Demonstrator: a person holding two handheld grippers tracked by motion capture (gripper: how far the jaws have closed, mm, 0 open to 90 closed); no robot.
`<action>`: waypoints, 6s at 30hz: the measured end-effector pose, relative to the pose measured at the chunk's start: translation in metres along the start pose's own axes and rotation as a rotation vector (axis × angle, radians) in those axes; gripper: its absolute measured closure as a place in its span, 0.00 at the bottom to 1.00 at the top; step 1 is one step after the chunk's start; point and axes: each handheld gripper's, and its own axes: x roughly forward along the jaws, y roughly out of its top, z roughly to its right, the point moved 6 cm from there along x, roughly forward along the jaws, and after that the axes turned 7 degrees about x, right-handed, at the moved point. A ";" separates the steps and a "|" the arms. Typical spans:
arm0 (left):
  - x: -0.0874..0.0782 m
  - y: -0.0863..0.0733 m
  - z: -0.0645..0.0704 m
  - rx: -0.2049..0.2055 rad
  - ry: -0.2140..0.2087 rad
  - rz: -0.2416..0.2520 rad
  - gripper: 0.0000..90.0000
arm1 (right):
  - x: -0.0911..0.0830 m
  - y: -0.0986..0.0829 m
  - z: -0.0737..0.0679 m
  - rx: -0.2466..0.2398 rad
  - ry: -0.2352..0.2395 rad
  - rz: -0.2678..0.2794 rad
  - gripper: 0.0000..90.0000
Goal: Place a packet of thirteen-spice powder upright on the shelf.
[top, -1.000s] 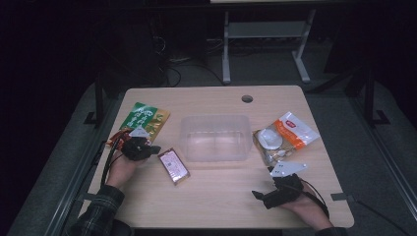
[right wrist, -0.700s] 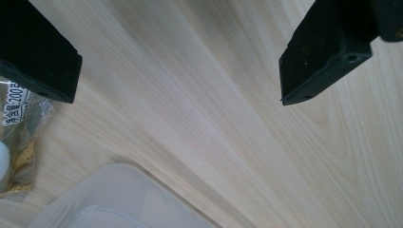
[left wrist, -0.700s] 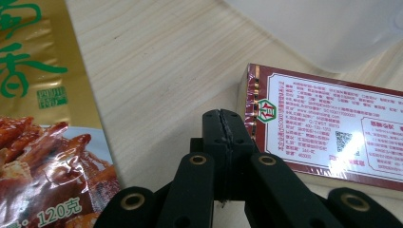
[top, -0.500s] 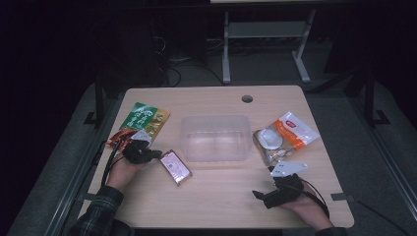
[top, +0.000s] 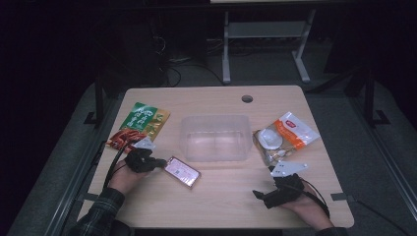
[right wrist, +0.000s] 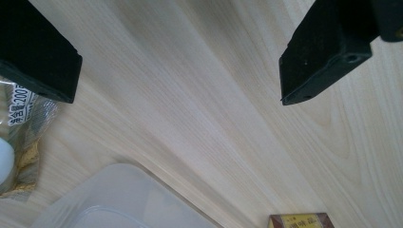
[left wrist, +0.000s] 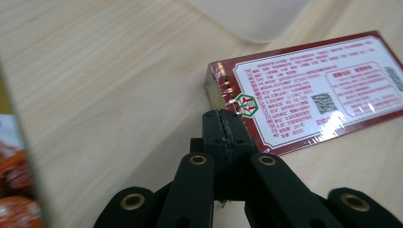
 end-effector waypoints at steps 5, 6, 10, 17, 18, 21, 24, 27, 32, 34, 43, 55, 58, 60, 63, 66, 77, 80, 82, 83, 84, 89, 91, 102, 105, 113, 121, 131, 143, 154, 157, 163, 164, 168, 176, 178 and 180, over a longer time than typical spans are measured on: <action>0.005 0.006 0.012 0.013 -0.041 0.003 1.00 | 0.000 0.000 0.000 -0.001 -0.001 -0.002 0.00; 0.006 0.007 0.017 0.013 -0.050 0.007 1.00 | 0.000 0.000 0.000 -0.002 0.000 -0.001 0.00; 0.008 0.011 0.028 0.022 -0.078 0.007 1.00 | 0.000 0.000 0.000 -0.002 0.000 0.000 0.00; 0.012 0.015 0.044 0.054 -0.114 0.012 1.00 | 0.000 -0.001 0.000 -0.005 0.003 -0.003 0.00; 0.012 0.016 0.047 0.058 -0.123 0.014 1.00 | 0.000 -0.001 0.000 -0.004 0.004 -0.003 0.00; 0.013 0.020 0.056 0.084 -0.147 0.014 1.00 | 0.000 -0.001 -0.001 -0.006 0.008 -0.005 0.00; 0.015 0.022 0.062 0.094 -0.167 0.015 1.00 | 0.001 0.000 -0.001 -0.008 0.010 -0.004 0.00; 0.018 0.024 0.066 0.103 -0.180 0.021 1.00 | 0.001 0.000 -0.001 -0.011 0.013 -0.002 0.00; 0.023 0.029 0.073 0.125 -0.185 0.020 1.00 | 0.001 0.000 -0.003 -0.013 0.023 -0.002 0.00; 0.026 0.032 0.078 0.137 -0.194 0.021 1.00 | 0.001 0.000 -0.003 -0.026 0.023 -0.005 0.00; 0.020 0.034 0.080 0.148 -0.190 0.033 0.93 | -0.001 0.002 -0.005 -0.029 0.040 -0.012 0.00; -0.002 0.016 0.073 0.128 -0.137 0.051 0.52 | 0.000 0.014 -0.024 -0.072 0.127 -0.040 0.10; -0.006 0.012 0.073 0.137 -0.115 0.060 0.47 | 0.003 0.017 -0.029 -0.081 0.170 -0.049 0.13; -0.009 0.011 0.073 0.134 -0.102 0.087 0.44 | 0.008 0.021 -0.033 -0.094 0.182 -0.060 0.14; -0.014 0.008 0.072 0.141 -0.084 0.090 0.38 | 0.016 0.030 -0.041 -0.118 0.207 -0.059 0.15; -0.018 0.008 0.071 0.138 -0.070 0.108 0.36 | 0.023 0.035 -0.046 -0.139 0.222 -0.059 0.15; -0.028 -0.008 0.069 0.101 -0.021 0.122 0.36 | 0.054 0.058 -0.057 -0.221 0.250 -0.084 0.16; -0.034 -0.014 0.067 0.085 0.000 0.124 0.34 | 0.063 0.063 -0.063 -0.228 0.272 -0.096 0.16; -0.036 -0.018 0.066 0.077 0.012 0.124 0.34 | 0.066 0.065 -0.063 -0.247 0.275 -0.100 0.16; -0.037 -0.020 0.066 0.071 0.014 0.126 0.34 | 0.071 0.066 -0.065 -0.255 0.289 -0.107 0.17; -0.038 -0.021 0.065 0.071 0.018 0.129 0.34 | 0.074 0.066 -0.067 -0.252 0.294 -0.111 0.17; -0.039 -0.026 0.064 0.062 0.023 0.131 0.34 | 0.083 0.062 -0.069 -0.279 0.290 -0.154 0.18; -0.039 -0.026 0.063 0.069 0.023 0.127 0.34 | 0.087 0.059 -0.066 -0.329 0.274 -0.167 0.19; -0.037 -0.025 0.063 0.069 0.014 0.132 0.34 | 0.094 0.049 -0.066 -0.362 0.276 -0.220 0.28; -0.037 -0.025 0.064 0.070 0.012 0.131 0.34 | 0.094 0.048 -0.065 -0.368 0.278 -0.218 0.34; -0.036 -0.022 0.065 0.111 -0.010 0.131 0.32 | 0.092 0.046 -0.064 -0.372 0.290 -0.208 0.35; -0.035 -0.006 0.067 0.170 -0.061 0.171 0.27 | 0.073 0.057 -0.060 -0.362 0.327 -0.173 0.35; -0.027 0.022 0.077 0.262 -0.155 0.209 0.21 | 0.050 0.063 -0.051 -0.384 0.354 -0.155 0.35; -0.010 0.053 0.091 0.383 -0.235 0.205 0.17 | 0.040 0.072 -0.048 -0.408 0.386 -0.123 0.35; 0.005 0.069 0.104 0.439 -0.288 0.194 0.16 | 0.041 0.076 -0.054 -0.437 0.418 -0.124 0.35; 0.009 0.072 0.110 0.448 -0.299 0.200 0.16 | 0.041 0.076 -0.056 -0.439 0.426 -0.124 0.35; 0.016 0.074 0.119 0.461 -0.328 0.193 0.16 | 0.041 0.076 -0.061 -0.451 0.440 -0.121 0.35; 0.017 0.075 0.120 0.469 -0.327 0.191 0.16 | 0.041 0.076 -0.062 -0.447 0.443 -0.123 0.35; 0.019 0.075 0.124 0.483 -0.337 0.182 0.17 | 0.041 0.076 -0.063 -0.452 0.449 -0.119 0.35; 0.021 0.074 0.127 0.469 -0.359 0.182 0.28 | 0.040 0.077 -0.065 -0.455 0.464 -0.106 0.35; 0.020 0.074 0.126 0.466 -0.359 0.183 0.29 | 0.040 0.076 -0.066 -0.453 0.469 -0.108 0.35; 0.020 0.074 0.126 0.467 -0.370 0.182 0.32 | 0.040 0.076 -0.067 -0.452 0.475 -0.109 0.35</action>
